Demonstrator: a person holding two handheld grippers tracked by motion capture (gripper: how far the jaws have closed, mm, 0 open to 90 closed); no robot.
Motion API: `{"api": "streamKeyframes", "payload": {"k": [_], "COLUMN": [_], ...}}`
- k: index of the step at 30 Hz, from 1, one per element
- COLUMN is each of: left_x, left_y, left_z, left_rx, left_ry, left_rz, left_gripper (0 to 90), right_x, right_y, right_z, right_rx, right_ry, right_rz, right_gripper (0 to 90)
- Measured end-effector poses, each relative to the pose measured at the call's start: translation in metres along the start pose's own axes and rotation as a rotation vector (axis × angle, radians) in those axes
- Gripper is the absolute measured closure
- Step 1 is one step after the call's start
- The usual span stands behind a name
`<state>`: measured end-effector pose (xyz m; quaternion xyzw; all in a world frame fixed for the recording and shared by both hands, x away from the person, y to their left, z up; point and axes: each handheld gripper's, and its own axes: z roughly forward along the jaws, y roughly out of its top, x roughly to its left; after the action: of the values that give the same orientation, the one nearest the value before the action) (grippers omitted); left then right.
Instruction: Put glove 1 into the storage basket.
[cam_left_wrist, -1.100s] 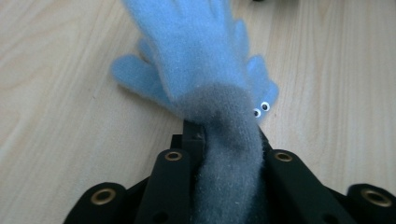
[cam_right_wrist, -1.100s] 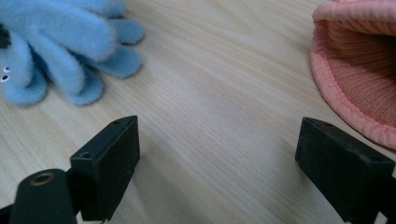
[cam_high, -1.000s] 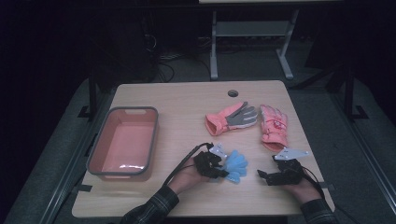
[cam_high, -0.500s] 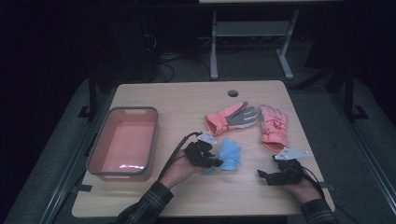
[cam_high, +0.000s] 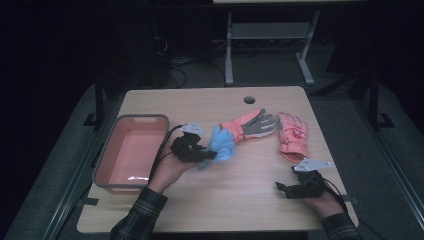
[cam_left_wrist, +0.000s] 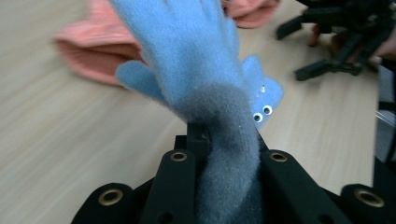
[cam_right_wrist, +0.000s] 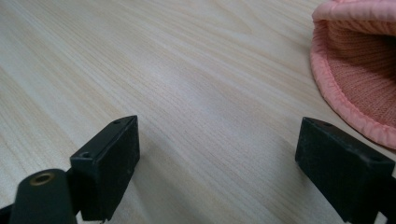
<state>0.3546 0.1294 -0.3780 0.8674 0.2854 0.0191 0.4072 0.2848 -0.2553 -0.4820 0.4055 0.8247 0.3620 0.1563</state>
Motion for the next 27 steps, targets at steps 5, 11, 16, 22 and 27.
{"api": "streamKeyframes", "payload": {"k": [5, 11, 16, 22, 27], "left_x": [0.013, 0.028, 0.042, 0.058, 0.070], "left_y": [-0.003, -0.011, -0.019, -0.032, -0.042], "left_z": [-0.026, -0.048, -0.069, -0.092, -0.106], "left_rx": [-0.026, -0.052, -0.064, -0.075, -0.089], "left_ry": [0.054, 0.104, 0.155, 0.216, 0.249], "left_rz": [-0.049, -0.098, -0.129, -0.185, -0.228], "left_gripper": [80.2, 80.2, 80.1, 80.1, 80.1], "right_x": [0.000, 0.000, 0.000, 0.000, 0.000], "right_y": [0.000, 0.000, 0.000, 0.000, 0.000], "right_z": [0.000, 0.000, 0.000, 0.000, 0.000], "right_rx": [0.000, 0.001, 0.000, 0.000, 0.000], "right_ry": [0.000, 0.000, 0.000, 0.000, 0.000], "right_rz": [0.000, 0.000, 0.000, 0.000, 0.000], "right_gripper": [13.5, 13.5, 13.5, 13.5, 13.5]}}
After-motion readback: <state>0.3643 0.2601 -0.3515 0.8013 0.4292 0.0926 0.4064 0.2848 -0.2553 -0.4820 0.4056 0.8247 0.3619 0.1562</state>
